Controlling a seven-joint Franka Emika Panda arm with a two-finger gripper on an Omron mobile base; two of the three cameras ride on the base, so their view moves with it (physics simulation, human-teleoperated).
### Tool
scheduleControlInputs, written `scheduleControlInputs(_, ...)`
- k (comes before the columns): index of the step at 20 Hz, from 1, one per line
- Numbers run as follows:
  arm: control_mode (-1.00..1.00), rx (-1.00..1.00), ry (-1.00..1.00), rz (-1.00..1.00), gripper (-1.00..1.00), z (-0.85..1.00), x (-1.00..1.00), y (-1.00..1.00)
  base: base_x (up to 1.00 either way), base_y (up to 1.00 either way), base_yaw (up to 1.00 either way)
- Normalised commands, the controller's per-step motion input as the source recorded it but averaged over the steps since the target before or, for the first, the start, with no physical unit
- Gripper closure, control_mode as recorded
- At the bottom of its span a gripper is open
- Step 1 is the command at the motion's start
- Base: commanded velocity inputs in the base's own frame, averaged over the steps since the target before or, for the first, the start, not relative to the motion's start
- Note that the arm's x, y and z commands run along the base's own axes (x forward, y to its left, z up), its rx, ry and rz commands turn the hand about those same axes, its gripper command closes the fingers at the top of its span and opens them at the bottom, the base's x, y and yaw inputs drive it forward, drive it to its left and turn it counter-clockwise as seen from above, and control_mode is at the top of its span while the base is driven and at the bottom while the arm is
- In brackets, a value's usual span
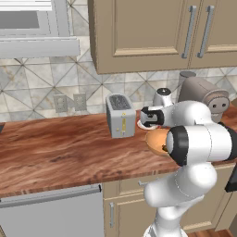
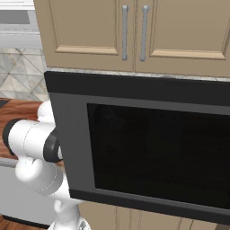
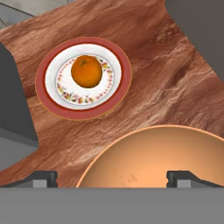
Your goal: Remove the tangerine from the bowl and place it on the small plate. Then place the bowl with only the chicken drumstick in the microwave, close the door, and press the start button to microwave the chicken drumstick.
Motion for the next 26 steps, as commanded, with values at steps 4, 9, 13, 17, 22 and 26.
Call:
scheduleControlInputs(4, -1.0, -0.12, 0.0, 0.0, -1.0, 0.0, -0.34, 0.3, 0.0, 0.0, 0.0)
scheduleControlInputs(9, -1.0, -0.12, 0.0, 0.0, -1.0, 0.01, -0.39, 0.27, 0.0, 0.0, 0.0)
scheduleControlInputs(13, -1.0, -0.09, 0.0, 0.0, -1.0, 0.0, -0.38, 0.26, 0.0, 0.0, 0.0)
scheduleControlInputs(17, -1.0, -0.11, 0.01, 0.0, -1.0, 0.0, -0.32, 0.3, 0.0, 0.0, 0.0)
scheduleControlInputs(22, -1.0, -0.1, 0.06, 0.03, -1.0, -0.06, -0.13, 0.1, 0.0, 0.0, 0.0)
scheduleControlInputs(26, -1.0, -0.08, 0.11, 0.09, -1.0, -0.34, -0.01, 0.0, 0.0, 0.0, 0.0)
